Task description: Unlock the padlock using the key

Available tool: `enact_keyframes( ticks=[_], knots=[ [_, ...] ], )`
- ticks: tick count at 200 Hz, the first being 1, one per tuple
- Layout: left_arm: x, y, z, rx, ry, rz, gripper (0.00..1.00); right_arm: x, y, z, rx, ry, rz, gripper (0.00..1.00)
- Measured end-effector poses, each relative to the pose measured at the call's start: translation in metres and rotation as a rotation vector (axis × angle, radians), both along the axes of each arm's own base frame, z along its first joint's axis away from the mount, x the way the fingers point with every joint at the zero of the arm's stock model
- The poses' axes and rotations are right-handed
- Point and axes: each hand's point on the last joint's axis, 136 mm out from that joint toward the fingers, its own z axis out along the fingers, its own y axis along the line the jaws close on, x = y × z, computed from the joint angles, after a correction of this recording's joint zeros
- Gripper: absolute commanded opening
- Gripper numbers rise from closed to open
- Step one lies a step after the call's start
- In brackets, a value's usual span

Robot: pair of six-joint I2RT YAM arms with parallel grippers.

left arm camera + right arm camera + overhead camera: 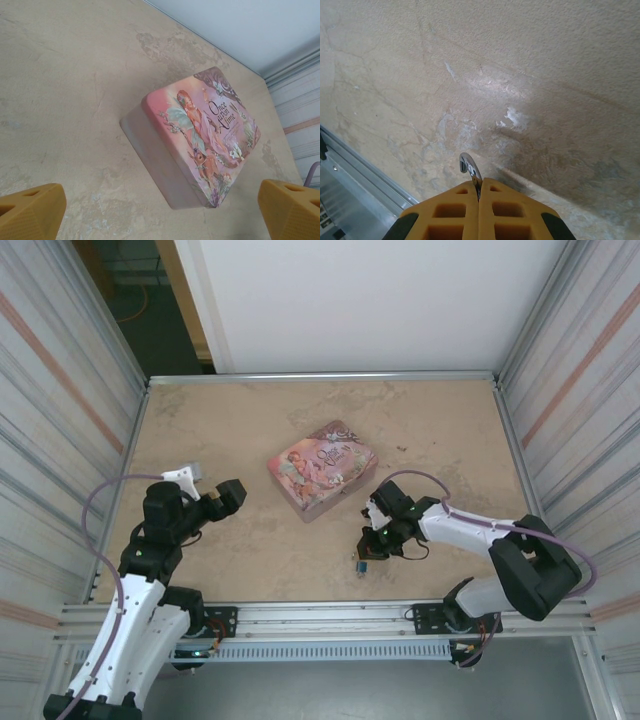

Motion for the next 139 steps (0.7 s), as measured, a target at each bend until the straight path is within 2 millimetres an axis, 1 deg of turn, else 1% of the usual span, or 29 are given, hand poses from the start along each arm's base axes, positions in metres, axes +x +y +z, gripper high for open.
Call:
enact_keyframes(
  ticks=[18, 74, 106, 124, 139],
  knots=[
    [0.0, 0.0, 0.0, 0.0, 0.0, 0.0, 0.99, 0.0, 0.0, -0.001, -0.002, 0.003, 0.001, 0.07],
    [0.0, 0.0, 0.0, 0.0, 0.001, 0.0, 0.99, 0.001, 0.0, 0.0, -0.003, -0.005, 0.001, 0.27],
    [0.0, 0.0, 0.0, 0.001, 0.002, 0.0, 0.99, 0.005, 0.0, 0.008, 0.007, -0.042, 0.004, 0.37],
    [0.0, 0.0, -0.001, 0.001, 0.006, 0.001, 0.99, 0.008, -0.002, 0.013, 0.009, -0.071, 0.006, 0.41],
    [0.001, 0.0, -0.002, 0.002, 0.008, 0.001, 0.99, 0.01, -0.004, 0.019, 0.015, -0.092, -0.003, 0.46]
  ],
)
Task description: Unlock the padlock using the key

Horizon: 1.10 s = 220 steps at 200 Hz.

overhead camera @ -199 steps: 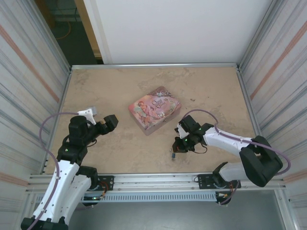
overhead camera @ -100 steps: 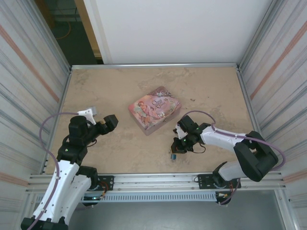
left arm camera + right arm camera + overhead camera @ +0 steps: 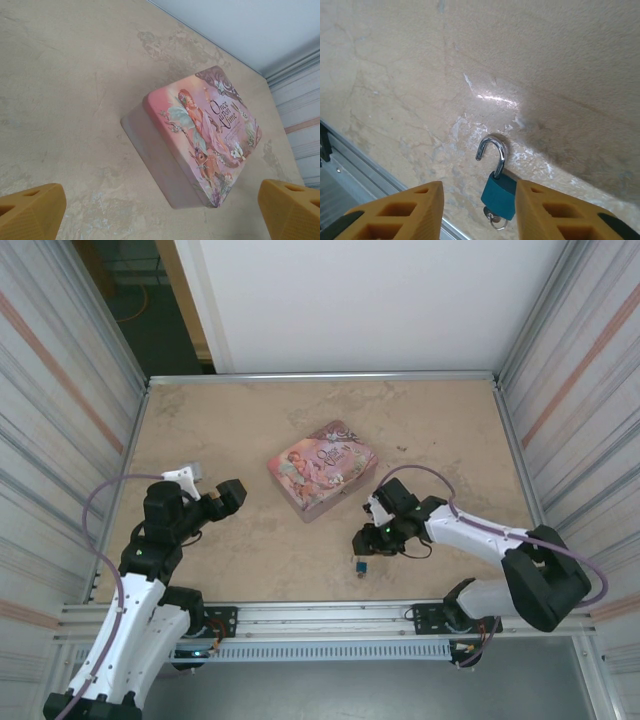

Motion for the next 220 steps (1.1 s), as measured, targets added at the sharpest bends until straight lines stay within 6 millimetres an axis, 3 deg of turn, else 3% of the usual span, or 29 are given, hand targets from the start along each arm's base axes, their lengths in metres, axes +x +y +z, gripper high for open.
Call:
enact_keyframes(
  ticks=[85, 169, 220],
  knots=[
    [-0.002, 0.003, 0.0, 0.008, 0.008, 0.011, 0.99, 0.023, -0.015, 0.045, 0.034, -0.227, -0.02, 0.68],
    [-0.001, 0.015, 0.008, 0.084, -0.032, 0.054, 0.99, 0.074, -0.061, 0.104, 0.049, -0.539, -0.238, 1.0],
    [0.001, 0.033, 0.019, 0.197, -0.092, 0.113, 0.99, 0.1, -0.095, 0.136, 0.015, -0.734, -0.36, 0.99]
  ],
)
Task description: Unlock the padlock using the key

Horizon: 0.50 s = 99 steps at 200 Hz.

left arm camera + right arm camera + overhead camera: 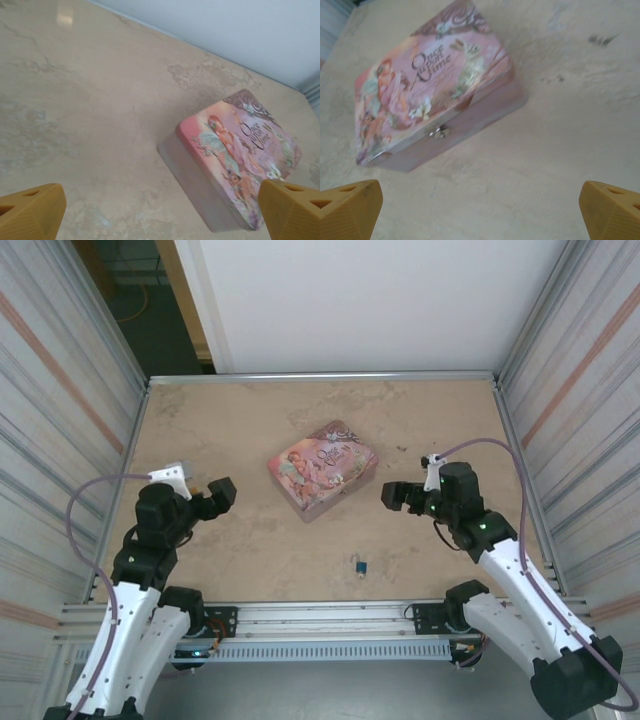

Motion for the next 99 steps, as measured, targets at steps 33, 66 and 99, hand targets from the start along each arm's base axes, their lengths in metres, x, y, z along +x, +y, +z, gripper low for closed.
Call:
enact_keyframes(
  ticks=[33, 66, 99],
  knots=[
    [0.003, 0.02, 0.005, 0.097, -0.035, 0.08, 0.99, 0.013, -0.026, 0.021, -0.058, -0.13, -0.096, 0.99],
    [0.006, 0.043, 0.003, 0.2, -0.034, 0.182, 0.99, 0.025, -0.052, 0.031, -0.134, -0.246, -0.186, 0.99],
    [0.011, 0.064, 0.0, 0.302, -0.016, 0.268, 0.99, 0.035, -0.071, 0.01, -0.207, -0.265, -0.249, 0.99]
  ],
)
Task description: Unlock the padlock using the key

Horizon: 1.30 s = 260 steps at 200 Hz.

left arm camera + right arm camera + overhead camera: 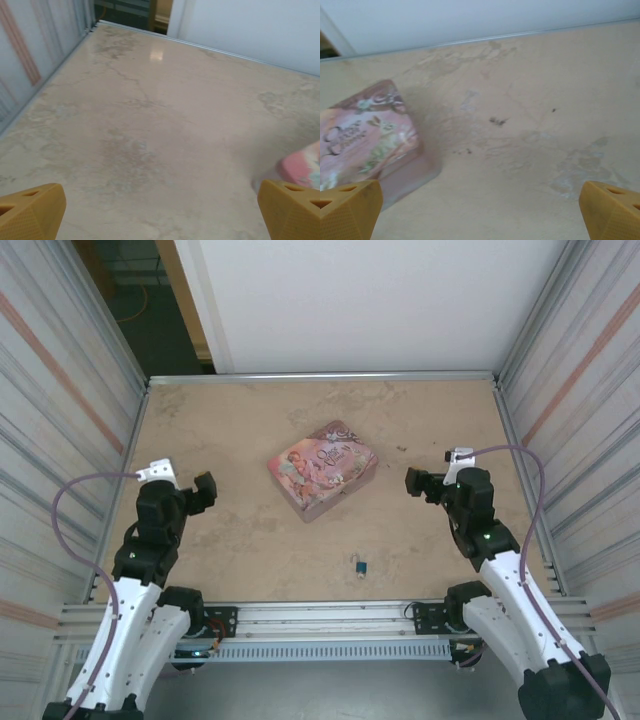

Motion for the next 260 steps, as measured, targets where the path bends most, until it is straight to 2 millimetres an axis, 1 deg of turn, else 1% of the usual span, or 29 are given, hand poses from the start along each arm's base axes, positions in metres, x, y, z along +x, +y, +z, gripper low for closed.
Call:
enact_keyframes(
  ticks=[26, 38, 55, 66, 97, 109, 139, 181, 192, 217, 229, 241, 260],
  knots=[
    [0.005, 0.01, 0.001, 0.039, -0.021, 0.047, 0.99, 0.004, -0.01, -0.029, -0.034, 0.021, -0.032, 0.99],
    [0.007, 0.014, -0.002, 0.047, -0.027, 0.067, 0.99, 0.005, -0.015, -0.042, -0.041, 0.034, -0.048, 0.99],
    [0.009, 0.019, -0.011, 0.052, -0.027, 0.09, 0.99, 0.007, -0.023, -0.054, -0.042, 0.04, -0.075, 0.99],
    [0.011, 0.021, -0.016, 0.054, -0.025, 0.099, 0.99, 0.009, -0.029, -0.059, -0.044, 0.045, -0.095, 0.99],
    [0.017, 0.022, -0.031, 0.061, -0.015, 0.107, 0.99, 0.02, -0.043, -0.057, -0.034, 0.0, -0.133, 0.99],
    [0.018, 0.022, -0.038, 0.067, 0.001, 0.105, 0.99, 0.024, -0.047, -0.061, -0.033, -0.009, -0.139, 0.99],
    [0.024, 0.021, -0.048, 0.09, 0.028, 0.094, 0.99, 0.034, -0.052, -0.082, -0.03, 0.005, -0.136, 0.99],
    [0.034, 0.018, -0.067, 0.119, 0.061, 0.068, 0.99, 0.049, -0.051, -0.106, -0.022, 0.026, -0.108, 0.99],
    [0.036, 0.018, -0.071, 0.131, 0.061, 0.062, 0.99, 0.05, -0.05, -0.107, -0.032, 0.021, -0.092, 0.99],
    [0.041, 0.017, -0.078, 0.158, 0.067, 0.049, 0.99, 0.059, -0.055, -0.09, -0.035, -0.065, -0.076, 0.99],
    [0.044, 0.017, -0.08, 0.167, 0.064, 0.044, 0.99, 0.063, -0.059, -0.086, -0.034, -0.093, -0.076, 0.99],
    [0.047, 0.016, -0.08, 0.174, 0.055, 0.04, 0.99, 0.065, -0.061, -0.088, -0.033, -0.098, -0.071, 0.99],
    [0.053, 0.014, -0.082, 0.178, 0.04, 0.031, 0.99, 0.069, -0.058, -0.097, -0.032, -0.091, -0.046, 0.99]
  ],
)
